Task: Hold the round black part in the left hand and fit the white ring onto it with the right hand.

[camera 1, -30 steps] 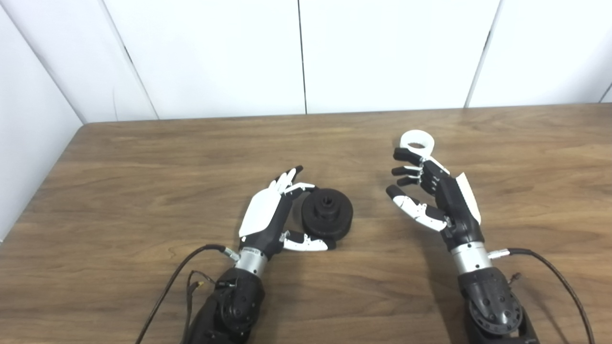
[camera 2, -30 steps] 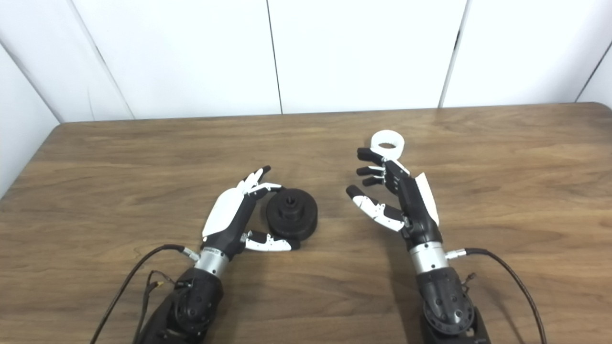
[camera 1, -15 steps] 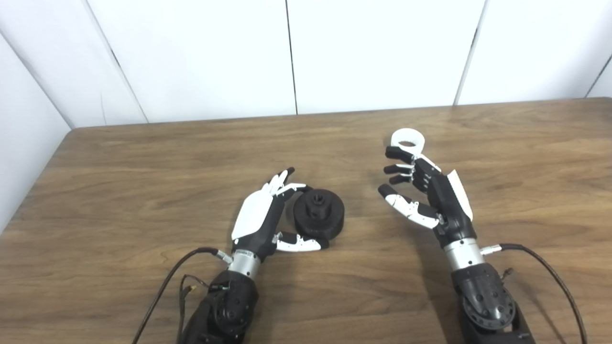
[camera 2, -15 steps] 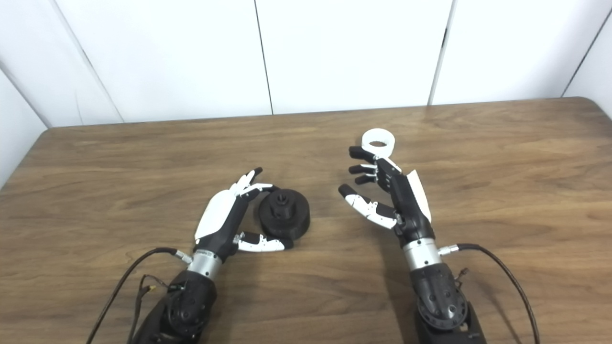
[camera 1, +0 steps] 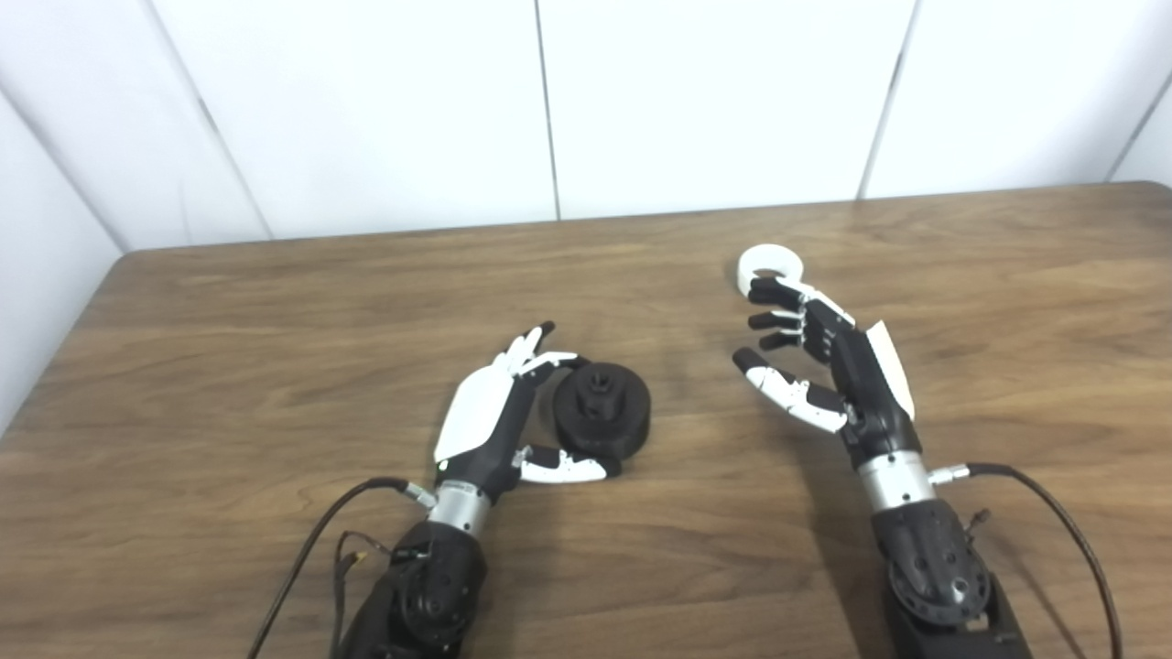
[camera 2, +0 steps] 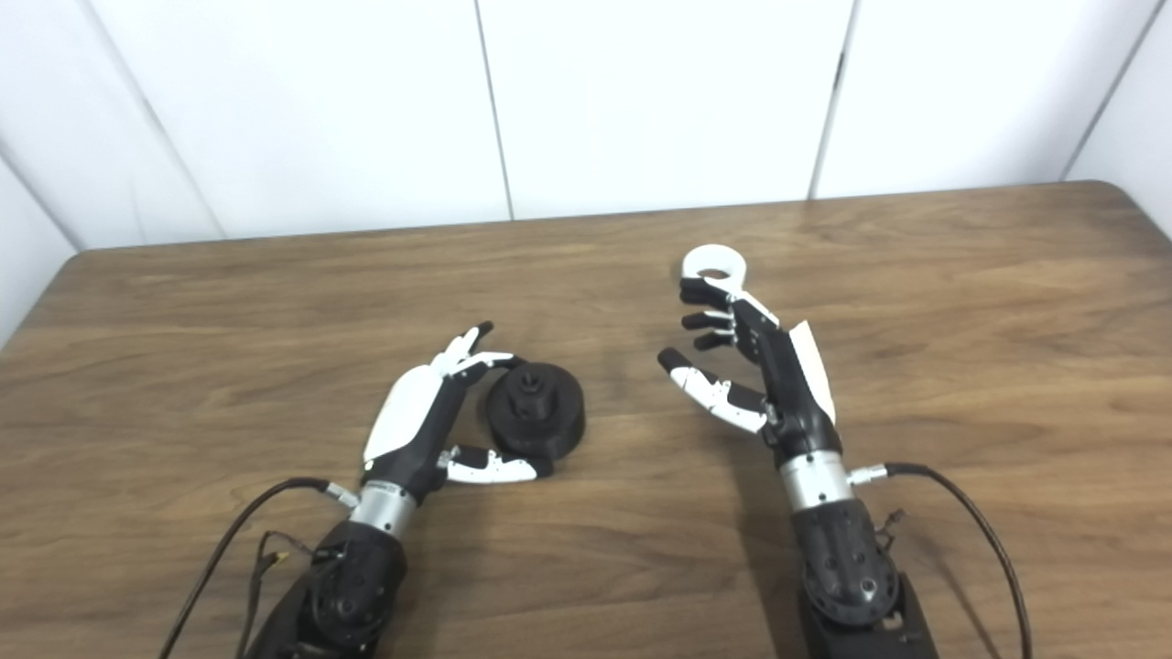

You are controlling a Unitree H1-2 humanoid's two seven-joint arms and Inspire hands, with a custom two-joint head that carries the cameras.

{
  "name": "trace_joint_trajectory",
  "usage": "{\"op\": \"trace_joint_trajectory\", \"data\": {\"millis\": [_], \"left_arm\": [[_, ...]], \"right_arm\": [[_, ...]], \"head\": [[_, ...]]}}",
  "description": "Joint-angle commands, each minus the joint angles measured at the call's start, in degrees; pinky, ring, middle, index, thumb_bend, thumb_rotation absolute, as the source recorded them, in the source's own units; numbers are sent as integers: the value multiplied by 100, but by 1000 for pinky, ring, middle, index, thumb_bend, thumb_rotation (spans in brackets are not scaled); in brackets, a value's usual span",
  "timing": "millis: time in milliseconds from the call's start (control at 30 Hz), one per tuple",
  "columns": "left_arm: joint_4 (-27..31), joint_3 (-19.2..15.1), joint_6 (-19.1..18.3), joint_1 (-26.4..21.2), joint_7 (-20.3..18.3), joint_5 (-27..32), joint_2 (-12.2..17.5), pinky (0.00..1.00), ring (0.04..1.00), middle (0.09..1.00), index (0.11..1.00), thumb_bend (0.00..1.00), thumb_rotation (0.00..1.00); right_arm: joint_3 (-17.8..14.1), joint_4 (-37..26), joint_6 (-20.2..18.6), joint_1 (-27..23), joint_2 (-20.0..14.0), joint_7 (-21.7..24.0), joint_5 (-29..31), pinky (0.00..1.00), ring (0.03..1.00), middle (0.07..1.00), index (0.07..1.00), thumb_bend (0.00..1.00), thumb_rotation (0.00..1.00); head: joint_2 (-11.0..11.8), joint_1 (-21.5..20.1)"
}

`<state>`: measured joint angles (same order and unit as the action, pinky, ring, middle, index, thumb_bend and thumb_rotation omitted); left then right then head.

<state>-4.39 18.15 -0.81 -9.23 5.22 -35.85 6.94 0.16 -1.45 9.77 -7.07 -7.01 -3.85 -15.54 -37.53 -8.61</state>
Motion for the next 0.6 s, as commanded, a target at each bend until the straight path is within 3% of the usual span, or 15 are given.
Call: {"op": "trace_joint_trajectory", "data": {"millis": [0, 133, 333, 567], "left_arm": [[-67, -15, 71, 56, -36, 1, 105, 991, 1000, 1000, 721, 954, 220], [-46, -39, 126, 83, -70, 38, 175, 984, 1000, 1000, 717, 947, 234], [-28, -30, 144, 97, -75, 43, 174, 971, 1000, 1000, 709, 945, 241], [-32, -27, 134, 99, -78, 46, 165, 983, 1000, 1000, 706, 947, 225]], "right_arm": [[-85, -121, -6, -325, -49, -55, 19, 627, 733, 795, 778, 560, 259], [-160, -165, -145, -436, -152, -56, -40, 570, 700, 791, 766, 555, 206], [-244, -160, -336, -590, -350, -240, -503, 587, 713, 782, 759, 586, 277], [-283, -100, -536, -860, -575, -401, -994, 661, 773, 842, 768, 611, 341]], "head": [[27, -137], [46, -233], [42, -226], [48, -200]]}}
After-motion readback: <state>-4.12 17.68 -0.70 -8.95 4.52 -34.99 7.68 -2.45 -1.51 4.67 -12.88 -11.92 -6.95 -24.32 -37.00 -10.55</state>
